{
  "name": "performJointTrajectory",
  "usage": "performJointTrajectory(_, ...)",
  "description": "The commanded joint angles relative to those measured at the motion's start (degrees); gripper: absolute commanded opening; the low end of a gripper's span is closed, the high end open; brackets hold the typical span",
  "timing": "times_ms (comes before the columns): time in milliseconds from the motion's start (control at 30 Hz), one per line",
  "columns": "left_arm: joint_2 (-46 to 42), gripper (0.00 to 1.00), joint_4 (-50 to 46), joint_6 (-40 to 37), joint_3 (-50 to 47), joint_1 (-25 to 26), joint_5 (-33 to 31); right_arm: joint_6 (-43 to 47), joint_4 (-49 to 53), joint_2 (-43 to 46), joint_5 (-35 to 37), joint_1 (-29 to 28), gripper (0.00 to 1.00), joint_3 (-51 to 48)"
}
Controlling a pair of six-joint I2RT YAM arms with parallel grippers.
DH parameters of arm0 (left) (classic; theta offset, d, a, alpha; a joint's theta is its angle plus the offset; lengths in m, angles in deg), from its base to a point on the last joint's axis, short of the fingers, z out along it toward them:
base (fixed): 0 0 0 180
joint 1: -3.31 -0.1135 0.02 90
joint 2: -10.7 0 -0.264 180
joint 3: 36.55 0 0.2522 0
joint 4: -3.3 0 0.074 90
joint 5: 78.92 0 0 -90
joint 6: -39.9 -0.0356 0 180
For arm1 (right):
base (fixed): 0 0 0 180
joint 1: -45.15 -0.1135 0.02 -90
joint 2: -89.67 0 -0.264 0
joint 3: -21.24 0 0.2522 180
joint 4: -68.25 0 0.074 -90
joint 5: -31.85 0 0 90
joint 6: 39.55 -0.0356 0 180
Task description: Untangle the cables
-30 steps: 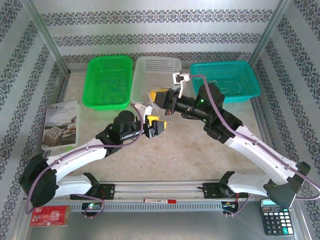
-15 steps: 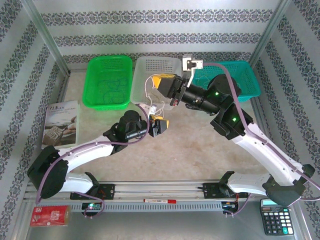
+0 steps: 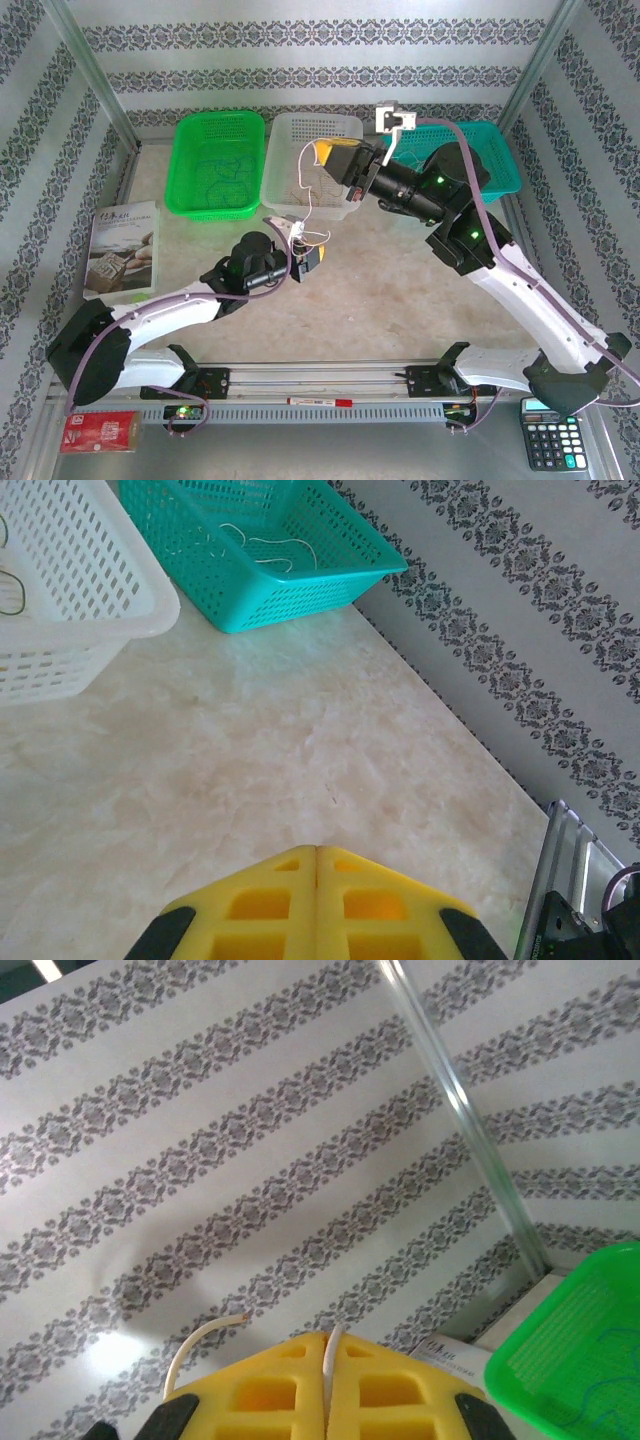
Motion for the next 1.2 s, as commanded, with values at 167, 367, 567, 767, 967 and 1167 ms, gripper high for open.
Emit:
performJointTrajectory(167, -2.90, 0.00, 4.69, 0.41, -3.96, 0.54, -1.44, -0.38, -0.60, 3.34, 0.31, 3.85, 0.00, 0.67)
performJointTrajectory(367, -2.56, 0.00, 5.84, 0.88, -6.84, 0.54, -2.33, -0.58, 0.34, 3.84, -0.42, 6.83, 0.00, 1.93)
performJointTrajectory(567, -3.91, 0.32, 6.78, 0.47, -6.92, 0.54, -1.50, -0.86, 1.52, 3.62, -2.31, 8.84, 0.00, 2.46)
performJointTrajectory(767, -7.94, 0.70, 2.97, -3.09, -2.44, 0.54, 1.49, -1.30, 0.94, 4.53, -2.11, 9.02, 0.00, -1.33)
performJointTrajectory(967, -10.91, 0.84, -3.43, -8.12, 3.56, 0.54, 2.19, -2.51, -0.65, 4.96, -2.41, 8.22, 0.00, -4.49)
performJointTrajectory(1167, -8.74, 0.88, -6.56, -10.93, 8.08, 0.55, 4.83, -2.22, -0.69, 4.78, -2.10, 5.98, 0.00, -5.13)
